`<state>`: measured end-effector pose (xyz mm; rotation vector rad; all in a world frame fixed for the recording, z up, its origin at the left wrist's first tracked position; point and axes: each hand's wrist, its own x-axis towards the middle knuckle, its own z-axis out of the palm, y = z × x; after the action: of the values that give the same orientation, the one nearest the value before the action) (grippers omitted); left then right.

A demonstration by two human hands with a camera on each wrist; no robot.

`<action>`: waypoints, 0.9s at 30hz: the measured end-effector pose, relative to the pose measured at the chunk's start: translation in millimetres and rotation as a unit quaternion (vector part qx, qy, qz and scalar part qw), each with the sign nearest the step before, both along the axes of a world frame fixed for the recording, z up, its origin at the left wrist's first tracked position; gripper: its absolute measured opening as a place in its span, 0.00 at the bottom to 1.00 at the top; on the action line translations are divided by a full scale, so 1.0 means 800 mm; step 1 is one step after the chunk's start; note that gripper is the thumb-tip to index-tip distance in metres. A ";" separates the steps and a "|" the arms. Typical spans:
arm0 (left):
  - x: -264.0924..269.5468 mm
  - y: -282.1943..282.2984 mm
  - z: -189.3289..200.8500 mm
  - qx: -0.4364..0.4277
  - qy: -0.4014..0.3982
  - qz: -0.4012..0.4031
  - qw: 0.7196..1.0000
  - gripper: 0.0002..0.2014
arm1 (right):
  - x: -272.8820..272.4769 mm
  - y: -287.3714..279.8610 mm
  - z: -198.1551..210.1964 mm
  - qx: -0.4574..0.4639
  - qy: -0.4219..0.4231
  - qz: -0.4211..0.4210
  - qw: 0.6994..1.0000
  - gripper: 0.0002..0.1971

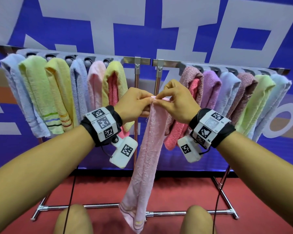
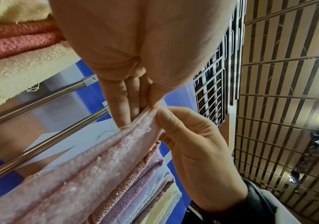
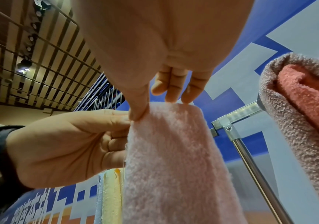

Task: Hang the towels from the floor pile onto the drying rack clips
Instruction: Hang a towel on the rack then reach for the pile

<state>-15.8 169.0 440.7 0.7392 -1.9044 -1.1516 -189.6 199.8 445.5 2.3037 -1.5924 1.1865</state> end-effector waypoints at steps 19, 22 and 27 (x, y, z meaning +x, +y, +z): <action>0.006 0.001 -0.005 -0.066 -0.038 -0.043 0.996 0.12 | -0.004 -0.001 -0.008 0.024 -0.157 0.027 0.987 0.05; 0.003 0.000 -0.009 -0.052 -0.016 -0.014 0.998 0.12 | -0.003 0.000 -0.008 0.050 -0.145 0.026 0.988 0.05; 0.008 -0.008 -0.001 -0.034 0.009 -0.022 0.999 0.09 | -0.011 -0.002 -0.008 0.065 -0.158 0.036 0.985 0.04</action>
<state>-9.1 162.9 439.8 0.6505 -1.9437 -1.1116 -198.5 198.3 439.5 2.3642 -1.7439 1.5771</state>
